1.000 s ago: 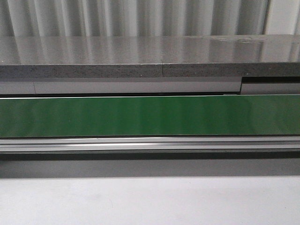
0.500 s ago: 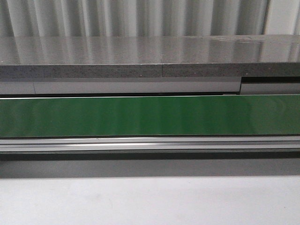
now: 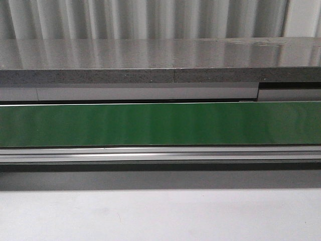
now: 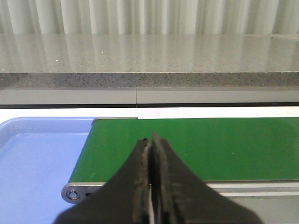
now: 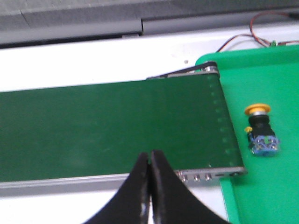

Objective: Move button from right to left
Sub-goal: 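Lower the right gripper and close it around the button's blue base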

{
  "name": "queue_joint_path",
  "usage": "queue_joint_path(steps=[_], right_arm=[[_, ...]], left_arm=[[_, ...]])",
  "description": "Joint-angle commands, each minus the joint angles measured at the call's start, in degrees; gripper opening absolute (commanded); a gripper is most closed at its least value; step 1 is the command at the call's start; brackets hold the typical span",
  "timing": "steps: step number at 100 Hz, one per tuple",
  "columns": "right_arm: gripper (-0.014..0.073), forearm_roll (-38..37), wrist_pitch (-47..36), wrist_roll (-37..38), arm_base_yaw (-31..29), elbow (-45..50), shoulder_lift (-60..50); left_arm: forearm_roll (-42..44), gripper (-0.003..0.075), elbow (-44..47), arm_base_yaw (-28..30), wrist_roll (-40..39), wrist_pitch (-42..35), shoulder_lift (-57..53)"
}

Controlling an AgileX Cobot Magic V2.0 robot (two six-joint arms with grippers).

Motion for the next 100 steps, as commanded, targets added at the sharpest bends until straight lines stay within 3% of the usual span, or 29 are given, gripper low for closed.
queue_joint_path(steps=[1,10,22,29,76,100], right_arm=[[-0.0041,-1.65,1.87,-0.31,-0.33,-4.71,3.75],[0.009,-2.14,6.6,-0.54,-0.33,-8.23,8.01],[0.0449,-2.44,9.53,-0.64,-0.47,-12.35,14.06],[0.0573,-2.68,10.0,-0.64,-1.18,-14.47,16.95],[0.055,-2.49,16.13,1.24,-20.94,-27.68,41.75],[0.055,-2.49,18.22,0.82,-24.12,-33.44,53.45]], left_arm=[[-0.07,-0.002,1.42,-0.17,-0.39,-4.67,-2.07],[-0.07,-0.002,1.42,-0.17,-0.39,-4.67,-2.07],[-0.07,-0.002,1.42,-0.17,-0.39,-4.67,-2.07],[-0.07,-0.002,1.42,-0.17,-0.39,-4.67,-2.07],[-0.07,-0.002,1.42,-0.17,-0.39,-4.67,-2.07],[-0.07,-0.002,1.42,-0.17,-0.39,-4.67,-2.07]])
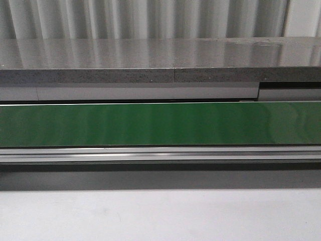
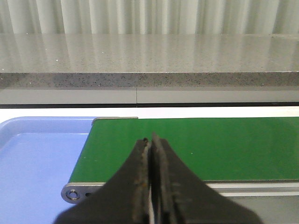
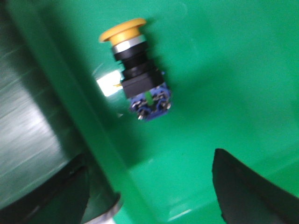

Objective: Move button from right to left
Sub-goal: 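Lower the right gripper and close it around the button's blue base, then carry the button onto the belt end and open the right gripper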

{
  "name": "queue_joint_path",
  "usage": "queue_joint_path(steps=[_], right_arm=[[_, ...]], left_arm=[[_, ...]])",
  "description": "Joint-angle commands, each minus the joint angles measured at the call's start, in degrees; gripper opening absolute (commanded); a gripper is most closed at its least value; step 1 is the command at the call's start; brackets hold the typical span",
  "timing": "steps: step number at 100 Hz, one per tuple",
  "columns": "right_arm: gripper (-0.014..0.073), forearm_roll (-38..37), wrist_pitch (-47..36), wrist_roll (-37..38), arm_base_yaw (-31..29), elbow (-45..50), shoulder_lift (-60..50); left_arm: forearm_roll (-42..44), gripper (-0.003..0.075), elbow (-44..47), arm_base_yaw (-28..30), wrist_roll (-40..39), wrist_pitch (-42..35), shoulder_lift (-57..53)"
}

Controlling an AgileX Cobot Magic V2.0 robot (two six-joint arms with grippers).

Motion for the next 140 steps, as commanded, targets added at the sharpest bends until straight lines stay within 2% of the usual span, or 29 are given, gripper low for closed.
queue_joint_path(steps=[1,46,57,64,79,85,113,140], right_arm=[[0.055,-0.35,-0.78,-0.56,-0.48,-3.56,0.84],[0.055,0.0,-2.08,-1.03,-0.48,-11.03,12.59],[0.0523,0.0,-2.72,-1.03,-0.48,-11.1,14.81],[0.0449,0.0,-3.44,-1.03,-0.48,-11.1,15.59],[0.0147,0.0,-3.67,-1.03,-0.48,-11.36,15.65],[0.0109,0.0,-3.47,-1.03,-0.48,-11.99,15.65],[0.0114,0.81,-1.48,-1.55,0.75,-12.94,8.65],[0.0114,2.33,3.86,-2.68,8.91,-12.55,-0.09]], left_arm=[[-0.07,-0.002,1.42,-0.17,-0.39,-4.67,-2.07],[-0.07,-0.002,1.42,-0.17,-0.39,-4.67,-2.07],[-0.07,-0.002,1.42,-0.17,-0.39,-4.67,-2.07],[-0.07,-0.002,1.42,-0.17,-0.39,-4.67,-2.07],[-0.07,-0.002,1.42,-0.17,-0.39,-4.67,-2.07],[-0.07,-0.002,1.42,-0.17,-0.39,-4.67,-2.07],[-0.07,-0.002,1.42,-0.17,-0.39,-4.67,-2.07],[-0.07,-0.002,1.42,-0.17,-0.39,-4.67,-2.07]])
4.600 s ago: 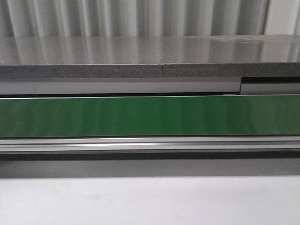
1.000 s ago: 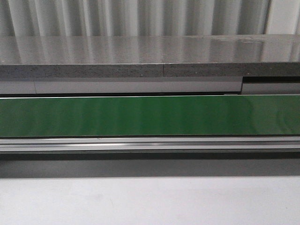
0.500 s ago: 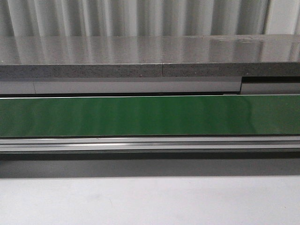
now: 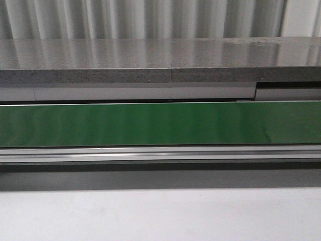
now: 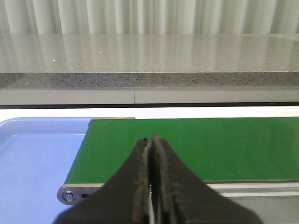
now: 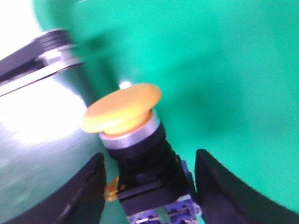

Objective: Move button from right to left
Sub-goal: 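Carry the button onto the belt end and open the right gripper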

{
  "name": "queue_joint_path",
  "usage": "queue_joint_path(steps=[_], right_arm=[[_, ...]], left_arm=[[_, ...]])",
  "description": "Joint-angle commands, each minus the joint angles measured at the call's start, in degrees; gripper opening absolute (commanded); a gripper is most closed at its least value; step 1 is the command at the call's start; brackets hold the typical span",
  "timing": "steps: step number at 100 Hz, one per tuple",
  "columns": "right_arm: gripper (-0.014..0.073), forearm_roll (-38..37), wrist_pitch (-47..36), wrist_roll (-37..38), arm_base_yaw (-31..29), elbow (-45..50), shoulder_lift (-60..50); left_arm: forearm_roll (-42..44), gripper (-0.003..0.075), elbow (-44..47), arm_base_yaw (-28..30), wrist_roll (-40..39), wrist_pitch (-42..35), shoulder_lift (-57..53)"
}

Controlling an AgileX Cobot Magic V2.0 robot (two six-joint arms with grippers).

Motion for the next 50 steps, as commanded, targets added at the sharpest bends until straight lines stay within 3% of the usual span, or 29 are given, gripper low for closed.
queue_joint_path(steps=[1,24,50], right_arm=[[0.0114,0.66,1.28,-0.82,2.71,-1.51,-4.98],[0.0114,1.0,4.89,1.32,10.45,-1.35,-5.71],[0.0114,1.36,5.37,1.82,11.19,1.8,-2.05]], left_arm=[[-0.07,-0.002,1.42,-0.17,-0.39,-4.67,-2.07],[-0.07,-0.002,1.42,-0.17,-0.39,-4.67,-2.07],[-0.07,-0.002,1.42,-0.17,-0.39,-4.67,-2.07]])
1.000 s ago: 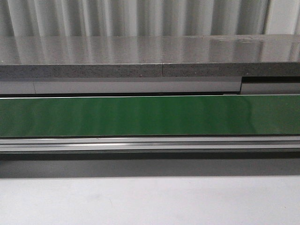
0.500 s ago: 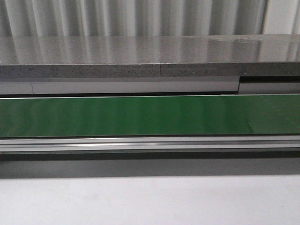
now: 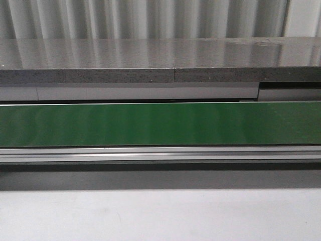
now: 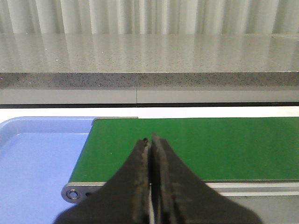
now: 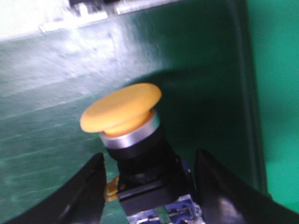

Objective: Move button from right to left
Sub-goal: 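Carry the button onto the belt end and open the right gripper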

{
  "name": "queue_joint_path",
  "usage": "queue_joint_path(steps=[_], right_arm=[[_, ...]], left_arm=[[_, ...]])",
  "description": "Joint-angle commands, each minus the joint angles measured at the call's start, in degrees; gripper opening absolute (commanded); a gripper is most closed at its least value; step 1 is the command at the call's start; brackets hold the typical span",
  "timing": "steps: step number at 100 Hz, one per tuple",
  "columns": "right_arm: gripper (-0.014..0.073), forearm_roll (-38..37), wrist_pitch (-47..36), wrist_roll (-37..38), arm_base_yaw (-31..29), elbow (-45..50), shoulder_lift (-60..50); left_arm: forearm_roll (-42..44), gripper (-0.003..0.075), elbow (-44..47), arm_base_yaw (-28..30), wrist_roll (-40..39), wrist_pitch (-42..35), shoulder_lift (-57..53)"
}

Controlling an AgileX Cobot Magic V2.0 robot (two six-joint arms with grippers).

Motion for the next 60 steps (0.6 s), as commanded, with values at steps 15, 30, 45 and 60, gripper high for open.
queue_joint_path(steps=[15,30,45,60], right_arm=[[0.022,0.71,-0.33,-0.01,-0.15,-0.63,-0.11],[0.0547,0.84,-0.77,-1.3,-0.15,-0.63,-0.69],[0.0592,0.84,-1.93,-5.42,-0.05,-0.63,-3.15],[0.0427,1.12,-2.13,-12.97,1.22,-0.63,-7.18]], left_arm=[[-0.07,-0.002,1.42,-0.17,-0.39,-4.67,-2.07],[-0.07,-0.002,1.42,-0.17,-0.39,-4.67,-2.07],[-0.07,-0.002,1.42,-0.17,-0.39,-4.67,-2.07],[-0.07,-0.002,1.42,-0.17,-0.39,-4.67,-2.07]])
